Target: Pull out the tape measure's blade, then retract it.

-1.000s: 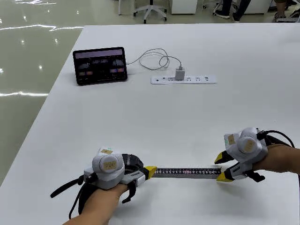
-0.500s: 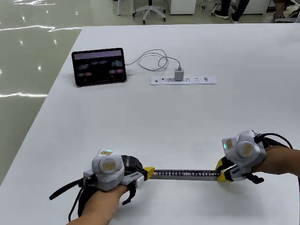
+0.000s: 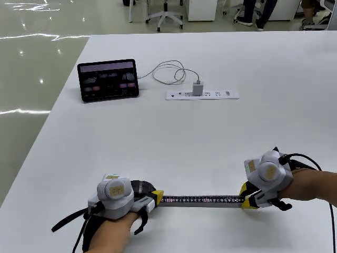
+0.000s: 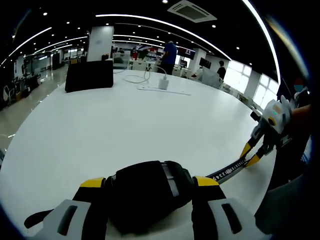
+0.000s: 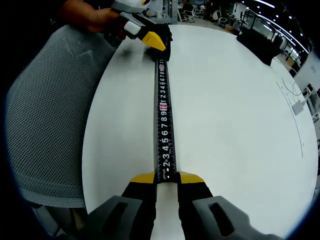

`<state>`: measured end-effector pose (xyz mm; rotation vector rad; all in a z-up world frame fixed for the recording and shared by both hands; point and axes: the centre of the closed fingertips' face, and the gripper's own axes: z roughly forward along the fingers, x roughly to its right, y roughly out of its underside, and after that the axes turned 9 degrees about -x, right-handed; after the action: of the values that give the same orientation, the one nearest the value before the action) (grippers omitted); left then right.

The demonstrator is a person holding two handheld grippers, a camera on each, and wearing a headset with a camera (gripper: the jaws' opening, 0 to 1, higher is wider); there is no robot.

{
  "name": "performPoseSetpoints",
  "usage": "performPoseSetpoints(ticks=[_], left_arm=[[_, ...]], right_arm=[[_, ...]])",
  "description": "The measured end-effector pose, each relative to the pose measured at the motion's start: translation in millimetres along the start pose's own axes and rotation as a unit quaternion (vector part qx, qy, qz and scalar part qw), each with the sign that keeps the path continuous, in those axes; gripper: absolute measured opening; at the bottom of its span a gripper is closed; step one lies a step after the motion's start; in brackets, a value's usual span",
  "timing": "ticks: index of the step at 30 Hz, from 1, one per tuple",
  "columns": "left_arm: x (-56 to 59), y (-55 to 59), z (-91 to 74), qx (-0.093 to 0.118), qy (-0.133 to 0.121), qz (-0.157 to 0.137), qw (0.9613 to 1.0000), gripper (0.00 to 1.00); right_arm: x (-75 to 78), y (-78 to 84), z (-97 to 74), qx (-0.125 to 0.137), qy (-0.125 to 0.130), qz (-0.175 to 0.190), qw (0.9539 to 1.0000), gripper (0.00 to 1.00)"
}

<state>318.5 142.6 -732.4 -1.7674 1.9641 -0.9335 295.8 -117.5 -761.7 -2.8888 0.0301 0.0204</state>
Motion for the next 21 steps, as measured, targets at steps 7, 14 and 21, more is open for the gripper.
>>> performPoseSetpoints(ticks=[7,14,21], left_arm=[[-0.9,1.7,0.1,-0.011,-0.008,0.004,0.9999,0.63],[-0.8,1.9,0.4,-0.013,-0.007,0.004,0.9999,0.63],[-0.7,2.0,0.6,-0.014,-0.005,0.004,0.9999,0.63]], right_arm=[[3.6,-0.2,0.1,-0.004,0.004,0.012,0.9999,0.11],[3.2,-1.1,0.6,-0.003,0.006,0.009,0.9999,0.11],[3.0,-2.6,0.7,-0.001,0.008,0.007,0.9999,0.11]])
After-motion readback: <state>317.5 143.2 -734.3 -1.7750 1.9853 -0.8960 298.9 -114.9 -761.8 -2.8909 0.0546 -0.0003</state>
